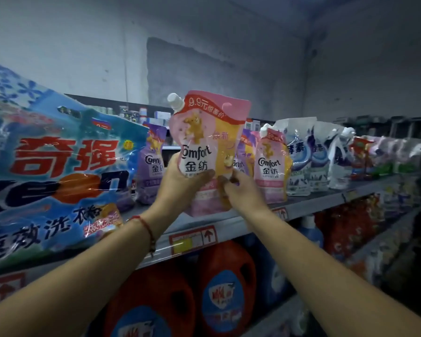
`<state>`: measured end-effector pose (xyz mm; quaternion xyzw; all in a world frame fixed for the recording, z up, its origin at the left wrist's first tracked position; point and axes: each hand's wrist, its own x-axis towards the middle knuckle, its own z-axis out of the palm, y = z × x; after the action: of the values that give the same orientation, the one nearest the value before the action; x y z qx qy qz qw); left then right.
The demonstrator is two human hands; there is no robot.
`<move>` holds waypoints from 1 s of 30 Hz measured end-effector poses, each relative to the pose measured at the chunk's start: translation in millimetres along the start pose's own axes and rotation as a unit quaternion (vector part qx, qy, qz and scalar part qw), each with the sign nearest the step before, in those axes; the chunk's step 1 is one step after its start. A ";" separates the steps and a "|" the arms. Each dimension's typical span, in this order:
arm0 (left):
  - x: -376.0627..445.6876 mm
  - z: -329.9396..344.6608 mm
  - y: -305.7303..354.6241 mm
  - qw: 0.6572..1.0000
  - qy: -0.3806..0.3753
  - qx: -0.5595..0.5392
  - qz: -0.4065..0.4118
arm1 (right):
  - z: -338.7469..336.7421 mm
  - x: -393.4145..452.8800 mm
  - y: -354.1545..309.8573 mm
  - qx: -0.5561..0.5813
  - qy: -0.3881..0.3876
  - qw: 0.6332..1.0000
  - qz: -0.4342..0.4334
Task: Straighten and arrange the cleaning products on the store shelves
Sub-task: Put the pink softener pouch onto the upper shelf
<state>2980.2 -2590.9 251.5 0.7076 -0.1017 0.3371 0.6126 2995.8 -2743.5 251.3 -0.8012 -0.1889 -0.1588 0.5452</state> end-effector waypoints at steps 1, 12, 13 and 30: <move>8.4 7.2 -5.7 1.000 0.001 0.019 0.001 | -0.1 12.6 8.8 -0.002 0.003 1.000 0.001; 25.7 28.8 -50.5 0.963 -0.134 0.223 -0.067 | -23.0 75.8 99.1 0.063 -0.118 0.990 -0.045; 21.3 29.0 -48.7 0.958 -0.137 0.243 -0.073 | -25.8 76.9 100.7 0.064 -0.134 0.988 -0.046; -52.6 27.4 11.9 0.641 -0.092 0.757 -0.080 | -63.1 44.1 80.5 -0.271 -0.179 0.910 -0.258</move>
<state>2943.7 -2633.3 228.8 0.9570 0.1907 0.1790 -0.1251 3069.8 -2823.6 228.5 -0.8564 -0.4334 -0.1924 0.2043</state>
